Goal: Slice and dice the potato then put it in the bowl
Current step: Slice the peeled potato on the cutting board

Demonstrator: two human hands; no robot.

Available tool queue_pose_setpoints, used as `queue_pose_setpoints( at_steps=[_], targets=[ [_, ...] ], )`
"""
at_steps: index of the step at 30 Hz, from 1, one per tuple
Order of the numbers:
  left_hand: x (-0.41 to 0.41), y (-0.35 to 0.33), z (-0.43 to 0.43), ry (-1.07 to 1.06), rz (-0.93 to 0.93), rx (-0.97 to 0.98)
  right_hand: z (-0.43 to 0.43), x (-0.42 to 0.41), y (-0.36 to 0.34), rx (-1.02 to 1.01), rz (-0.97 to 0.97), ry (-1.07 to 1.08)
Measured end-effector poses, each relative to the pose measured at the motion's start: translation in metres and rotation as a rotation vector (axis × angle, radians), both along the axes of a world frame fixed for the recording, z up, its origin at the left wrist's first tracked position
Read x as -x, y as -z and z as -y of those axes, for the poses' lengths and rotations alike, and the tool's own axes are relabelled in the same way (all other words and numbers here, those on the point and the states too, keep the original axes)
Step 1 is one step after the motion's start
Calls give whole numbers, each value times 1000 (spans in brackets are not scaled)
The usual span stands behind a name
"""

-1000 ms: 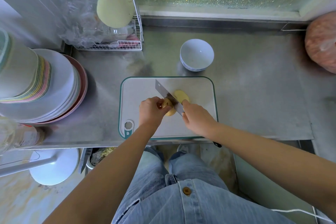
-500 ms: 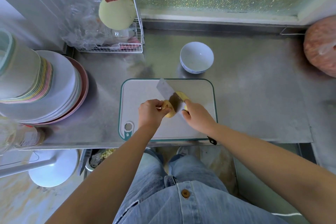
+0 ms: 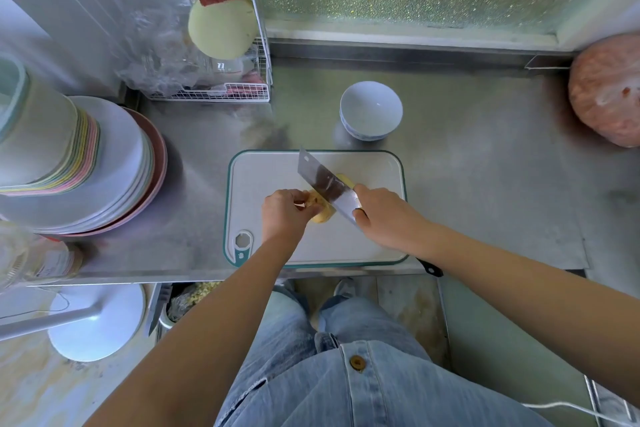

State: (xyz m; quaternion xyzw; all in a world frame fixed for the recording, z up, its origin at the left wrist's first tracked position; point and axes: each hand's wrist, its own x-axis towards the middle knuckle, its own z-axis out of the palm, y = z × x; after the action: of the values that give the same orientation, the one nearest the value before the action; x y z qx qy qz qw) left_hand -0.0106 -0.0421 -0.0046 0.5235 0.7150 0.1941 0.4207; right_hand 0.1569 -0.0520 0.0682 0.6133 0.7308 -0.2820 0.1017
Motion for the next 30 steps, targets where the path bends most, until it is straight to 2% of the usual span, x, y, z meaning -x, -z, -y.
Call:
queue_pose_setpoints(
  at_steps=[5,17,22,27,30],
  targets=[
    [0,2,-1,-3,2,7,4,5,0,26,30,-23],
    [3,7,-3,2,3,8,6,28,56,-4,3,21],
    [4,9,1,123,-72,-70,-2,21,53,-17,-19,17],
    [1,12,5,178,-118,-93,-15,24,42,-56,-91,53],
    [2,12,4,159,-129,-105,-22,22,37,-107,-165,151]
  ],
)
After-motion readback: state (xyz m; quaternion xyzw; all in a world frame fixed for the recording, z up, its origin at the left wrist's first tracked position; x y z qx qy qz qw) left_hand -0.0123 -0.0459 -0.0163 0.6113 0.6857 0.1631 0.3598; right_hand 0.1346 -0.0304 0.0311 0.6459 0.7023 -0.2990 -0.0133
